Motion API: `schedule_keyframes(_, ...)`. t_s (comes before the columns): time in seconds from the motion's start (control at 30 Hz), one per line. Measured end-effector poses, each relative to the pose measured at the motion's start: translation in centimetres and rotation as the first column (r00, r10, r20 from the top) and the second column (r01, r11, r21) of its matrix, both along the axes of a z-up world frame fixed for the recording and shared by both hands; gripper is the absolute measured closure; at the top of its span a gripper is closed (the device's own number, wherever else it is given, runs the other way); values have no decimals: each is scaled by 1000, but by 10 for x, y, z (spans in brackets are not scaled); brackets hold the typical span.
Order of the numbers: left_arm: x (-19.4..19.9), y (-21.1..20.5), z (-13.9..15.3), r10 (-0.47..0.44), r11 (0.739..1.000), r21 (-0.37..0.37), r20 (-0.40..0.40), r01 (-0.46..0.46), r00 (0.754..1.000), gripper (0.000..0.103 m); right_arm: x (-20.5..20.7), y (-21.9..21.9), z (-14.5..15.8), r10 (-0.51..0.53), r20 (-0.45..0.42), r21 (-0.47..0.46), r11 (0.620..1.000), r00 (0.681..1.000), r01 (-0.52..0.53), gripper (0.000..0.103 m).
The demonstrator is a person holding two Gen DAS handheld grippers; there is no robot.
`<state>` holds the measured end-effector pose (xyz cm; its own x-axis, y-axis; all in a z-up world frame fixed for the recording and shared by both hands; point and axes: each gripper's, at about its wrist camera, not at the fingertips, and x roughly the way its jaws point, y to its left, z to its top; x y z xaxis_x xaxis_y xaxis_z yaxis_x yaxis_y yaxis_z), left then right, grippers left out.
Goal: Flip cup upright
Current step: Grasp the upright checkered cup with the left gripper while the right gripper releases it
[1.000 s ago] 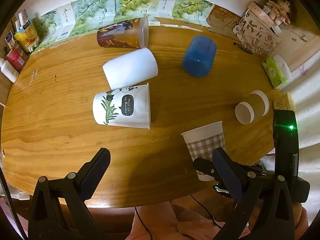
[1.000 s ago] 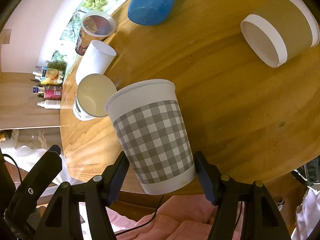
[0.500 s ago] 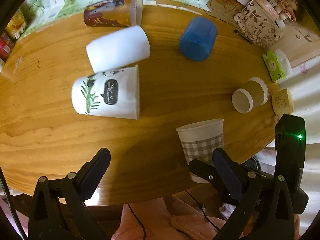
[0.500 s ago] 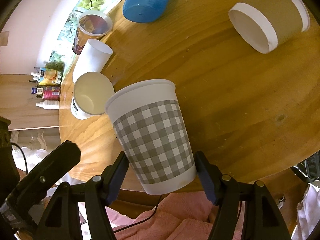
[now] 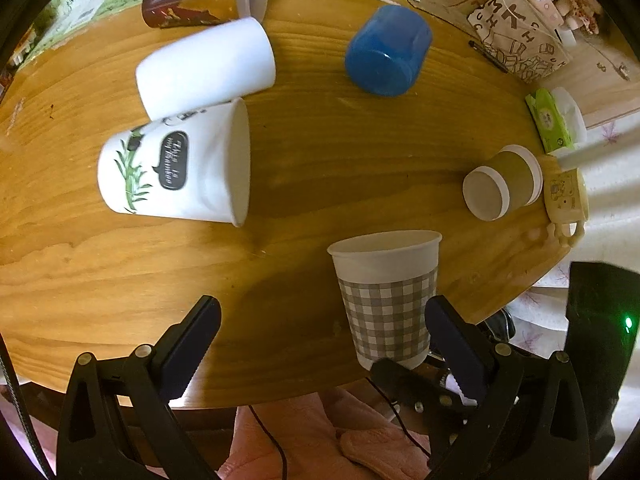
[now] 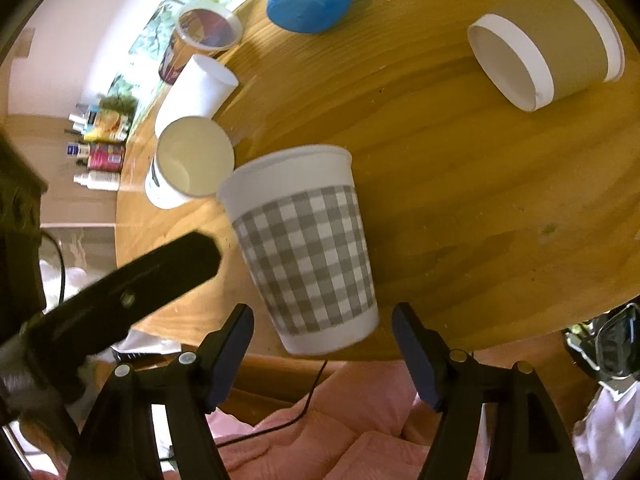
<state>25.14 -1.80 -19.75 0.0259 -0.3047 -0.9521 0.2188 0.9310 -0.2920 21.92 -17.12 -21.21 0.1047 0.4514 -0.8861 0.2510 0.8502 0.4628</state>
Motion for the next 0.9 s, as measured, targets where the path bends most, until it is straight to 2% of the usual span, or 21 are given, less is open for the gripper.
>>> schedule_keyframes(0.3, 3, -16, -12, -2, 1000, -12, -27, 2, 1000, 1, -17, -11, 10, 32, 9, -74, 997, 999, -31, 31)
schedule_keyframes(0.6, 11, -24, -23, 54, 998, -38, -65, -56, 996, 1, -24, -27, 16, 32, 5, -111, 993, 999, -31, 31)
schedule_keyframes(0.9, 18, -26, -34, 111, 984, -117, -175, -133, 978, 3, -25, -44, 19, 20, 4, -135, 991, 1000, -20, 31)
